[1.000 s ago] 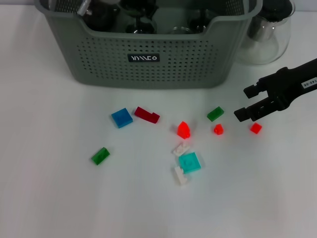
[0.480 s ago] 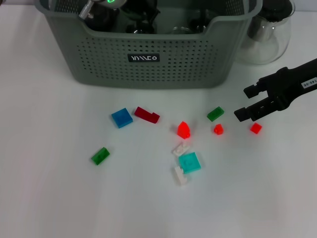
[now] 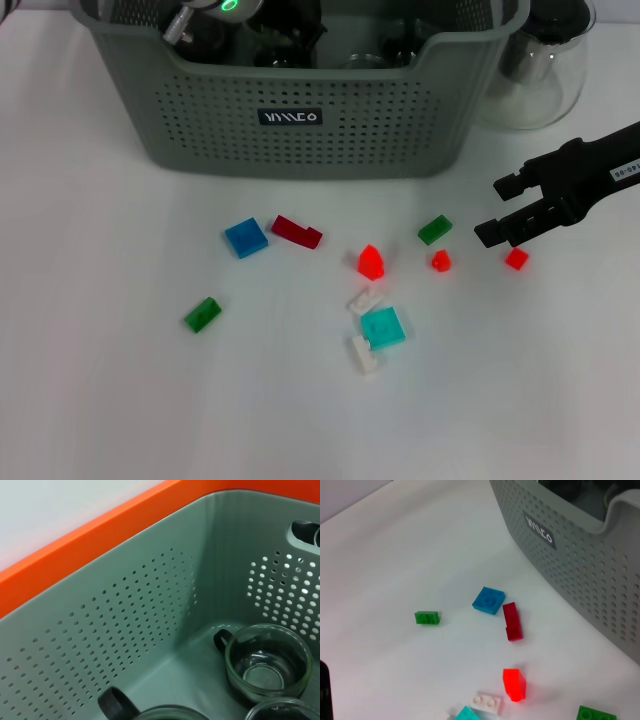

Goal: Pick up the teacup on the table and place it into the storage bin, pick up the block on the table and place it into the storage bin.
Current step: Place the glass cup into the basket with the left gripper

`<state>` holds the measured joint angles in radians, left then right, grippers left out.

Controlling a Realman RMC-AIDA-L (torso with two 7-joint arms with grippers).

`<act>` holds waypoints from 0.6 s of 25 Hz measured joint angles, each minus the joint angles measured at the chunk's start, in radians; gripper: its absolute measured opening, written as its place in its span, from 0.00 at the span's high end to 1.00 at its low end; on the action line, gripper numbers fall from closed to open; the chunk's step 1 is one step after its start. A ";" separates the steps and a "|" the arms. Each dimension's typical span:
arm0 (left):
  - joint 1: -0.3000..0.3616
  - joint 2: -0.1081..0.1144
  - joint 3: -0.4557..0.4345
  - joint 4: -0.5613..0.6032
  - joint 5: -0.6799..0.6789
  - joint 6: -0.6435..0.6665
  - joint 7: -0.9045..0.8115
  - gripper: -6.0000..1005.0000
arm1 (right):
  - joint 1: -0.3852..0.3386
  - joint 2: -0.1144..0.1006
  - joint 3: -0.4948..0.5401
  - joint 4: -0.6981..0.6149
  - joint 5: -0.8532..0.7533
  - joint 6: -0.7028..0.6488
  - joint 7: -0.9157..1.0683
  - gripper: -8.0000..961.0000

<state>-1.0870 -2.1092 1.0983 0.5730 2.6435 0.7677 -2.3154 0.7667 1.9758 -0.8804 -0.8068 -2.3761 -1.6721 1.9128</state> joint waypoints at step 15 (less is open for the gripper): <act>0.051 0.000 -0.001 0.116 0.000 0.060 -0.004 0.60 | -0.003 -0.001 0.000 0.000 0.000 0.000 -0.002 0.04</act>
<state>-1.0359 -2.1093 1.0977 0.6886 2.6432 0.8278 -2.3196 0.7639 1.9751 -0.8805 -0.8070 -2.3761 -1.6721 1.9109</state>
